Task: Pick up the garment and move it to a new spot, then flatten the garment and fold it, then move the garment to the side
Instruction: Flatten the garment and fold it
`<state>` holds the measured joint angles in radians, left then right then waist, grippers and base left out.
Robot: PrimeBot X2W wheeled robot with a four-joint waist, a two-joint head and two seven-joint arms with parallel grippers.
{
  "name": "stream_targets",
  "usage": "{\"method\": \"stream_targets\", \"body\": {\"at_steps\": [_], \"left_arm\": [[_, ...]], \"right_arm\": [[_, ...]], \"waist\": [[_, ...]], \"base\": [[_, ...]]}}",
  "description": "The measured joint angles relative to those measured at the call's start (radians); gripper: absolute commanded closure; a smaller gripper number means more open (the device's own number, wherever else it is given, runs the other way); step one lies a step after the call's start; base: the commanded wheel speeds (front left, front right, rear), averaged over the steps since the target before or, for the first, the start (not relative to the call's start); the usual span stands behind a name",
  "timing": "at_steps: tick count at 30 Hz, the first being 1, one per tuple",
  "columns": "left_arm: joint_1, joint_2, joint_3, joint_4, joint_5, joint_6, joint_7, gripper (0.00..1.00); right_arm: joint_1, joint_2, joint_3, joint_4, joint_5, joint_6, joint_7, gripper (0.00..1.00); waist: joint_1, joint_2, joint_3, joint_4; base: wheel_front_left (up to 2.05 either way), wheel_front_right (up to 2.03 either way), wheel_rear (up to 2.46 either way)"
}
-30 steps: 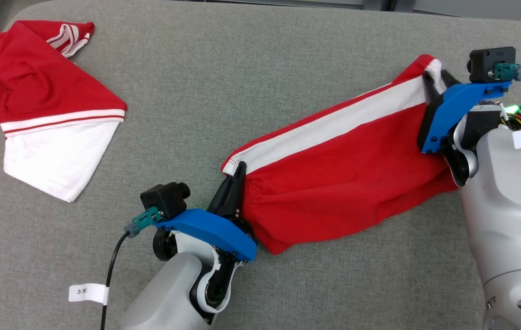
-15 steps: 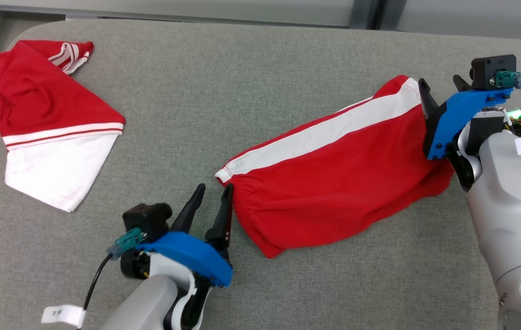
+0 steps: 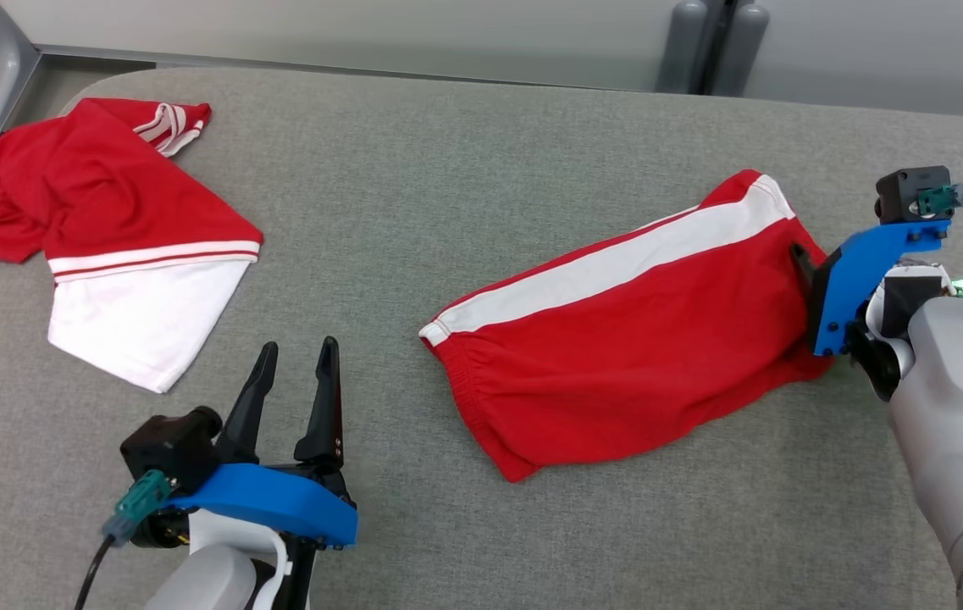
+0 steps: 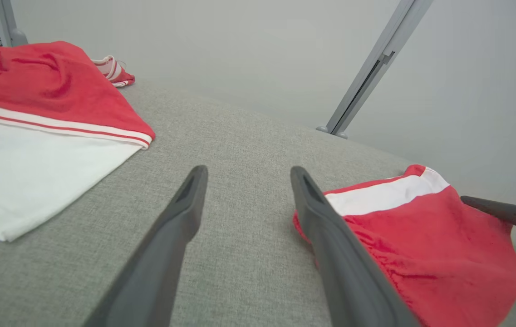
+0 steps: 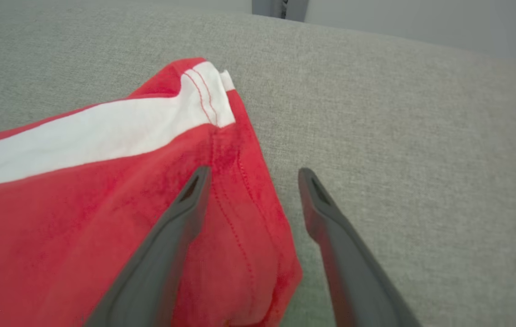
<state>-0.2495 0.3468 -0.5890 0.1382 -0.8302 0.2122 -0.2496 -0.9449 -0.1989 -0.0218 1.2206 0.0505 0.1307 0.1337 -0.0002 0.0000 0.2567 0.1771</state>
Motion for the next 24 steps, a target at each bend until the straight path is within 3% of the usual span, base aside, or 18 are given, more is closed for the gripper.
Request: {"method": "stream_targets", "body": {"at_steps": [7, 8, 9, 10, 12, 13, 24], "left_arm": [[0.051, -0.003, 0.067, -0.047, 0.002, 0.029, -0.009, 0.0], [0.059, -0.003, 0.077, -0.052, 0.002, 0.029, -0.009, 0.0], [0.065, -0.002, 0.085, -0.054, 0.002, 0.029, -0.009, 0.0], [0.07, -0.002, 0.092, -0.057, 0.003, 0.029, -0.01, 0.0], [0.079, -0.002, 0.1, -0.064, 0.007, 0.029, -0.011, 0.0], [0.084, -0.002, 0.104, -0.068, 0.012, 0.029, -0.011, 0.0], [0.083, -0.014, 0.133, -0.096, 0.049, 0.021, -0.012, 0.0]], "right_arm": [[0.017, -0.022, 0.015, 0.022, 0.073, 0.0, 0.082, 0.0], [0.017, -0.022, 0.015, 0.022, 0.088, 0.0, 0.094, 0.04], [0.017, -0.021, 0.017, 0.023, 0.102, 0.0, 0.104, 0.17], [0.019, -0.021, 0.02, 0.023, 0.114, 0.0, 0.109, 0.54], [0.026, -0.021, 0.024, 0.019, 0.133, 0.0, 0.112, 0.9], [0.029, -0.02, 0.025, 0.014, 0.147, 0.0, 0.11, 1.0], [0.12, -0.011, 0.057, -0.106, 0.28, 0.0, -0.017, 1.0]], "waist": [[0.0, 0.0, 0.011, 0.029], [0.0, 0.0, 0.011, 0.031], [0.0, 0.0, 0.011, 0.033], [0.0, 0.0, 0.011, 0.034], [0.0, 0.0, 0.009, 0.034], [0.0, 0.0, 0.008, 0.032], [0.0001, 0.0, -0.028, -0.037]], "base": [[0.0, 0.0, 0.0], [0.0, 0.0, 0.0], [0.0, 0.0, 0.0], [0.0, 0.0, 0.0], [0.0, 0.0, 0.0], [0.0, 0.0, 0.0], [0.0, 0.0, 0.0]]}}
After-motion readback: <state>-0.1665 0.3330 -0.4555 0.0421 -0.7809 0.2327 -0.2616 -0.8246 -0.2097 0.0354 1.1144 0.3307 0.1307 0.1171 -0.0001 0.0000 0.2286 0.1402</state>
